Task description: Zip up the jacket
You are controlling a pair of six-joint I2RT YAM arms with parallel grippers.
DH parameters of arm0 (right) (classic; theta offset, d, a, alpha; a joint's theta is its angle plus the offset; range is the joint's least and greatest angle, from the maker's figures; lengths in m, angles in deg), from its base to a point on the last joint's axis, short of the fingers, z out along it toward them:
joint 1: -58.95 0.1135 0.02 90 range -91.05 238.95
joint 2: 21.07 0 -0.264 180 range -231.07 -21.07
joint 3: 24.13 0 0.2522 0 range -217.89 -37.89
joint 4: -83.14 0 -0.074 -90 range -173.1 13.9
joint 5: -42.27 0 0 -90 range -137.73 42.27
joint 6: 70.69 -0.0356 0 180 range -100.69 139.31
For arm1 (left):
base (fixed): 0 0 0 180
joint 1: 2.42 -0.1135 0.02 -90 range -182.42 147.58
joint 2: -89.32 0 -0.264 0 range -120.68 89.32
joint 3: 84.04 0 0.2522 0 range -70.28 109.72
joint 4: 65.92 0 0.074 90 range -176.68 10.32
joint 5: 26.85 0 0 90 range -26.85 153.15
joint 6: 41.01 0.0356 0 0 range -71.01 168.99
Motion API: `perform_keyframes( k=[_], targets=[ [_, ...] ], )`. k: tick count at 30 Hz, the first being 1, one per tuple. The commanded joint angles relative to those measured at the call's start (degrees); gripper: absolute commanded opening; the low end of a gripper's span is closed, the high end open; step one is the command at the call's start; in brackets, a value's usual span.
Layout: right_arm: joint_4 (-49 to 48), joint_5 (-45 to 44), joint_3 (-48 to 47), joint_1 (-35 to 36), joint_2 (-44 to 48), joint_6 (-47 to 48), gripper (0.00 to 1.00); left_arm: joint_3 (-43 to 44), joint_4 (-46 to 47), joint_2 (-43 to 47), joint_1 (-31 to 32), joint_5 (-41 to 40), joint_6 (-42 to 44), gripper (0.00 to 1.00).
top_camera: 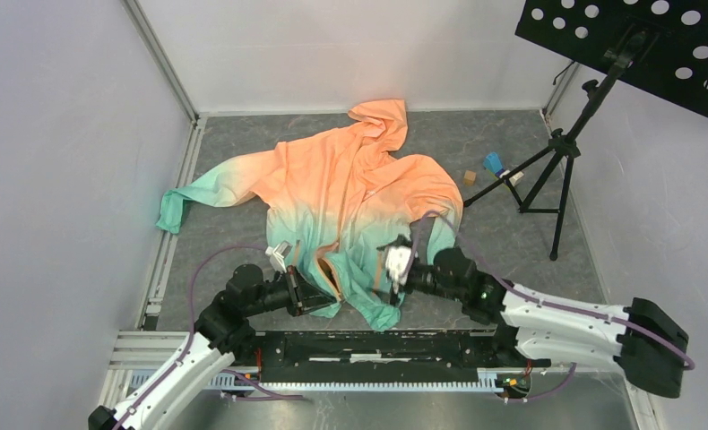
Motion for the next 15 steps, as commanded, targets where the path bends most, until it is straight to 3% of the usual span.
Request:
perform_keyframes(
  k=[1, 3, 7, 11, 15],
  targets=[
    [-6.3, -4.5, 6.5, 10.8, 5.1, 24.0, 0.98, 0.6, -0.4, 0.4, 0.1, 3.0, 1.4, 0.02],
    [-9.0, -2.5, 8.5, 15.3, 4.2, 31.7, 0.98, 0.4, -0.7, 0.6, 0.1, 3.2, 1.1, 0.02],
    [-22.6, -7.2, 13.7, 25.8, -1.0, 42.4, 0.91, -0.4, 1.0, 1.0, 0.1, 3.8, -0.3, 0.02],
    [-36.9, -11.3, 15.2, 29.4, -9.1, 45.6, 0.82, -0.5, 1.4, 1.0, 0.1, 4.4, -0.8, 0.02],
    [-47.1, -14.2, 14.9, 30.8, -14.9, 47.5, 0.8, -0.5, 1.3, 1.3, 0.1, 4.8, -1.0, 0.02]
  ],
)
